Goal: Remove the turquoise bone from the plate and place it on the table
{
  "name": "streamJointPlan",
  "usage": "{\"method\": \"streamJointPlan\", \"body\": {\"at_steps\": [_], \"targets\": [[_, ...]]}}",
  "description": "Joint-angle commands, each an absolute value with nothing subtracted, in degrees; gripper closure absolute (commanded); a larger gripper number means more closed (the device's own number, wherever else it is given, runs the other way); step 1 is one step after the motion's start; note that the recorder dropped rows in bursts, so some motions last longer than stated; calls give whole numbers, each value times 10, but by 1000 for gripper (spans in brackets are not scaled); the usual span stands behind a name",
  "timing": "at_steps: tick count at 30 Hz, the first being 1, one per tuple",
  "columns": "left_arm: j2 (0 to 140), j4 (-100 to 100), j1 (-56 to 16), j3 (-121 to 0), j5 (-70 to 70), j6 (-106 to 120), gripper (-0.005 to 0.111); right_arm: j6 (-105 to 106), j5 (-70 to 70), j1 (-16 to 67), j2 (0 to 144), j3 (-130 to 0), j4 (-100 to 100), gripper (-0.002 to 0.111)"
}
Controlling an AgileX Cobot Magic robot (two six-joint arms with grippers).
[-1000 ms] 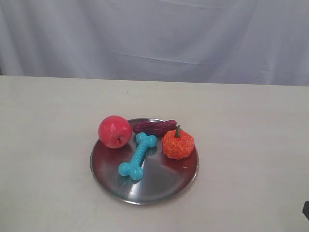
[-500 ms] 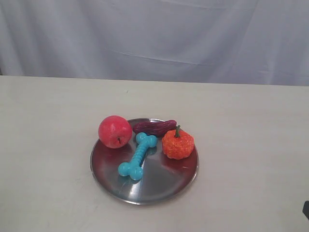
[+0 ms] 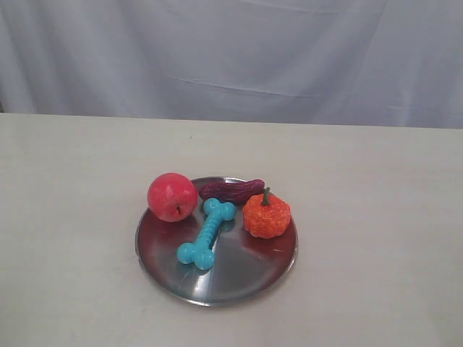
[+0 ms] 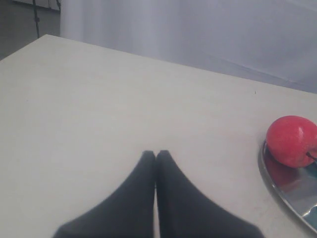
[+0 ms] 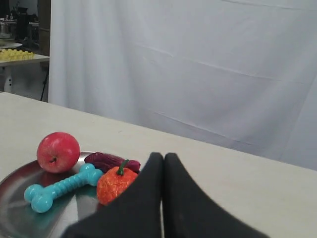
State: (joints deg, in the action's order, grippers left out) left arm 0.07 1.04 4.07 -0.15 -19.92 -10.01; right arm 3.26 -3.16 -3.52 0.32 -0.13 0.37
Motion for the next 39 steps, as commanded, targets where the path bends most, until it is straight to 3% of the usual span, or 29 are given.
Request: {"method": "streamJointPlan", "body": {"at_steps": [1, 6, 14, 22, 26, 33, 39], "targets": [[0, 12, 38, 0, -196, -101, 107, 33, -11, -39, 0, 0, 0, 109], [0, 12, 38, 0, -196, -101, 107, -61, 61, -39, 0, 0, 75, 109], [0, 12, 38, 0, -196, -101, 107, -87, -61, -39, 27, -43, 120, 109], [0, 12, 38, 0, -196, -101, 107, -48, -246, -39, 256, -223, 138, 109], [0, 12, 38, 0, -196, -101, 107, -6, -455, -39, 415, -357, 138, 109], [0, 12, 38, 0, -196, -101, 107, -40, -482, -25, 617, -529, 138, 109], [0, 12, 38, 0, -196, -101, 107, -246, -542, 137, 791, -734, -36, 109]]}}
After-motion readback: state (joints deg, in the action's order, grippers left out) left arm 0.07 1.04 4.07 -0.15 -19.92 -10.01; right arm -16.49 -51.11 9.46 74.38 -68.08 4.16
